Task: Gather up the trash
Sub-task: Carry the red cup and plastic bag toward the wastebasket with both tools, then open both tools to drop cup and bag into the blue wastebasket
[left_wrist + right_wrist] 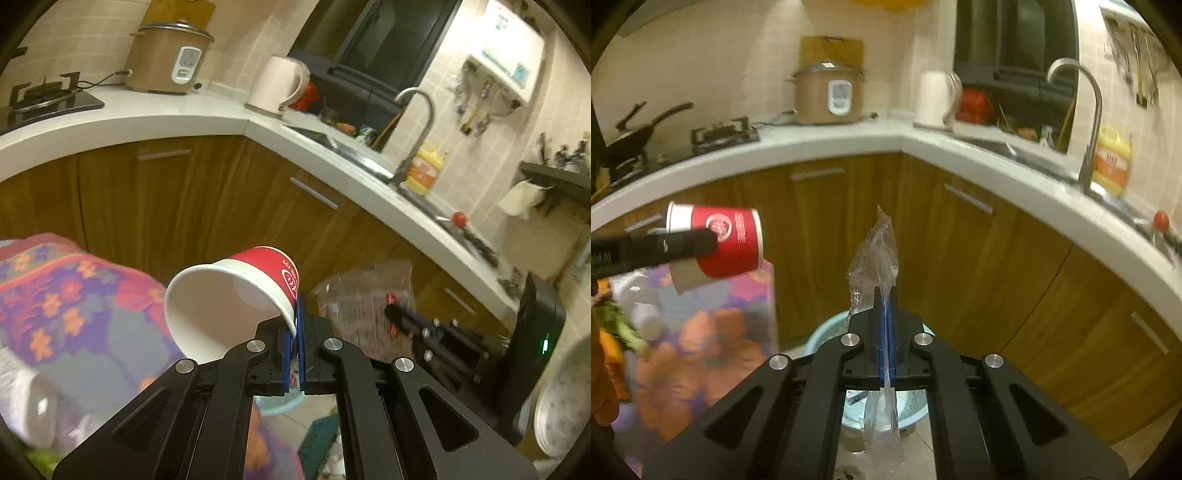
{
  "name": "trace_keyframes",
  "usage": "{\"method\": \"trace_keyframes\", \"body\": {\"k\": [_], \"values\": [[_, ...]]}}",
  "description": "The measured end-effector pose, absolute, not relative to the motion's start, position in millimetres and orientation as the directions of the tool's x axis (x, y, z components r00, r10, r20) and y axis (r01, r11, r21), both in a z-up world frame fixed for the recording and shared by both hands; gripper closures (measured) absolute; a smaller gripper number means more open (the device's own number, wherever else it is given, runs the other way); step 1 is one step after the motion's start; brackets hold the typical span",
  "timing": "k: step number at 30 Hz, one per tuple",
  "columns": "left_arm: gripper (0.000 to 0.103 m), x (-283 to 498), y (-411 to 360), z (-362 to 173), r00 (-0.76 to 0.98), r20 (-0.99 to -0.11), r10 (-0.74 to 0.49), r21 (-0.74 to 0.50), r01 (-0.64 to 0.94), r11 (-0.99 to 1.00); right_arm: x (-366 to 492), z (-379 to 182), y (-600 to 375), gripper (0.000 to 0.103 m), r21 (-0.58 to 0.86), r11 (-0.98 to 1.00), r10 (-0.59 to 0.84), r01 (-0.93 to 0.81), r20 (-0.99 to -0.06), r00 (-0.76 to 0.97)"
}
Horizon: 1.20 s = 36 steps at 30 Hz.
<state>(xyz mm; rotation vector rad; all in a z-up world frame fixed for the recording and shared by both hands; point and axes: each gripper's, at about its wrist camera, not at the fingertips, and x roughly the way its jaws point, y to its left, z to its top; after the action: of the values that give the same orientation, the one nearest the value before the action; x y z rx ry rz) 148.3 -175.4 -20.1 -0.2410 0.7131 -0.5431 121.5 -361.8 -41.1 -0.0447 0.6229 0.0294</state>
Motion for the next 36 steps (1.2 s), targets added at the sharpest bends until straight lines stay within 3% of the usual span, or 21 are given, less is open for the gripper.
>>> {"method": "trace_keyframes", "body": {"k": [17,32,33,35,36], "values": [[0.103,213.9,-284.9,-112.3,0.632,-0.726,-0.271,-0.356,-0.009,0.934,209.0,-160.8,-445.7,0.103,0.143,0.989,0.082,0.025,-0.696,0.713],[0.102,223.8,-303.1,-222.6,0.588,-0.798,-0.134,-0.247,-0.116,0.962,252.7,-237.1,-462.6,0.103,0.269,0.963,0.213,0.009,-0.781,0.587],[0.101,226.2,-303.8,-224.0,0.585,-0.801,-0.127,-0.239,-0.117,0.964,253.9,-239.7,-462.8,0.102,0.283,0.959,0.227,0.007,-0.785,0.577],[0.083,228.7,-302.1,-224.3,0.583,-0.802,-0.127,-0.243,-0.124,0.962,255.6,-243.9,-462.6,0.101,0.285,0.959,0.229,0.01,-0.793,0.565],[0.08,229.2,-300.7,-223.3,0.585,-0.801,-0.124,-0.243,-0.131,0.961,255.4,-245.2,-462.8,0.1,0.279,0.96,0.225,0.012,-0.797,0.561]]}}
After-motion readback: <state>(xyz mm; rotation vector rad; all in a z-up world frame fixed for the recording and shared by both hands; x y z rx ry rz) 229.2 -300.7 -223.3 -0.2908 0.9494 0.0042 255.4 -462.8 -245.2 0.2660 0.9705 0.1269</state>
